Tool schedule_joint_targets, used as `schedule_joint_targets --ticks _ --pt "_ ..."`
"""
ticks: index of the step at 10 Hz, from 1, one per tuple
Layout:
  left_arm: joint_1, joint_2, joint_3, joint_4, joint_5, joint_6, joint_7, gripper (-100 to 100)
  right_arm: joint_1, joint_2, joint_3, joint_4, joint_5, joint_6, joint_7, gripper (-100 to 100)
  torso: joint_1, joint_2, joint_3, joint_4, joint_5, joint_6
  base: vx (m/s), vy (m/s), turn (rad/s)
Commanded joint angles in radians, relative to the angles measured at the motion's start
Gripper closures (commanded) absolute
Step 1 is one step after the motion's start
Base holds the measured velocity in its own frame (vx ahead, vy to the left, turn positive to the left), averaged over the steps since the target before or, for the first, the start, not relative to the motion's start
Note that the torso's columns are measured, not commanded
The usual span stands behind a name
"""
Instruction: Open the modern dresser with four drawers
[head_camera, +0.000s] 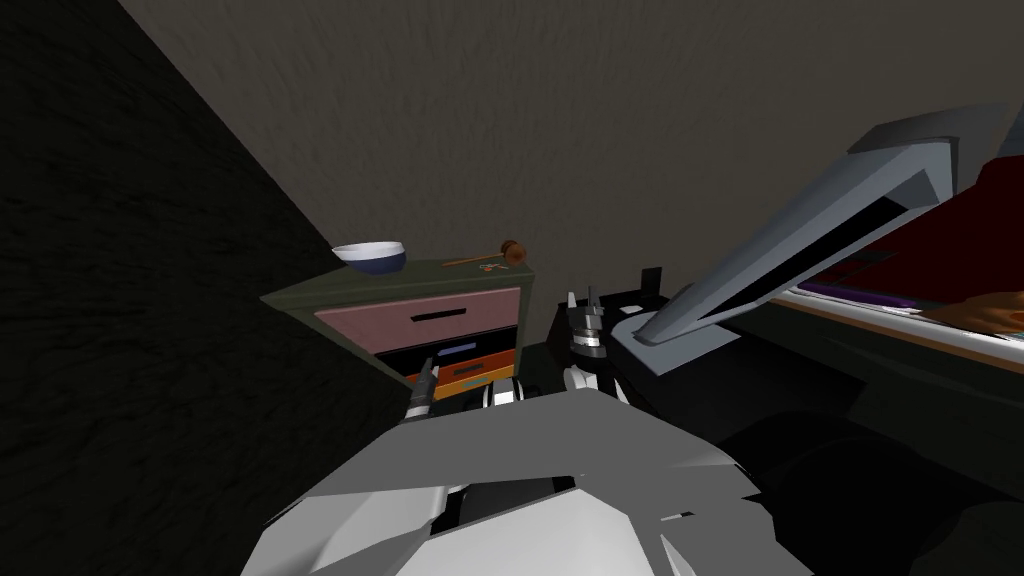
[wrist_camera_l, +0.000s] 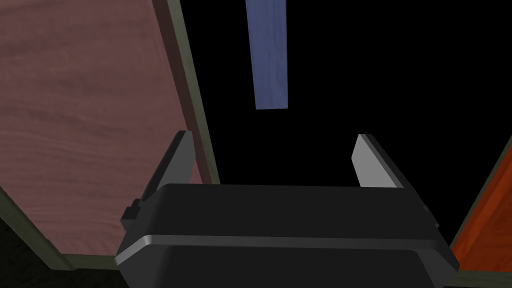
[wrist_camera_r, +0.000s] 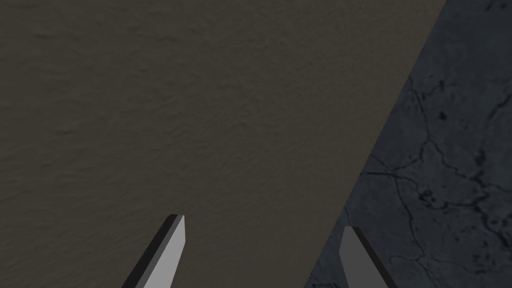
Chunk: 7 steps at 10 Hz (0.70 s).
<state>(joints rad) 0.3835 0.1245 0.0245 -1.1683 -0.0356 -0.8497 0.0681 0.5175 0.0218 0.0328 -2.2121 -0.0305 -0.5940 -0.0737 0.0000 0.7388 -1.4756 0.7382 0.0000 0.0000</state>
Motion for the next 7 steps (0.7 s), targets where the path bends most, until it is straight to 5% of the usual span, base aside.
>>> schedule_joint_targets --ticks 1,3,7 --pt "-0.011 -0.063 0.002 -0.011 0.003 0.033 0.002 -100 0.0 0.0 0.0 0.0 0.0 0.0 0.0 0 0.0 0.001 0.001 0.0 0.0 0.0 0.042 -0.024 -0.001" --pt "-0.013 -0.107 0.002 -0.013 0.004 0.038 0.002 -100 0.0 0.0 0.0 0.0 0.0 0.0 0.0 0 0.001 0.001 0.001 0.0 0.0 0.0 0.015 -0.006 -0.001" --pt "-0.019 -0.088 0.005 -0.041 0.006 0.069 0.005 -100 0.0 0.0 0.0 0.0 0.0 0.0 0.0 0 0.0 -0.004 -0.002 -0.001 0.0 0.0 0.038 0.002 -0.007"
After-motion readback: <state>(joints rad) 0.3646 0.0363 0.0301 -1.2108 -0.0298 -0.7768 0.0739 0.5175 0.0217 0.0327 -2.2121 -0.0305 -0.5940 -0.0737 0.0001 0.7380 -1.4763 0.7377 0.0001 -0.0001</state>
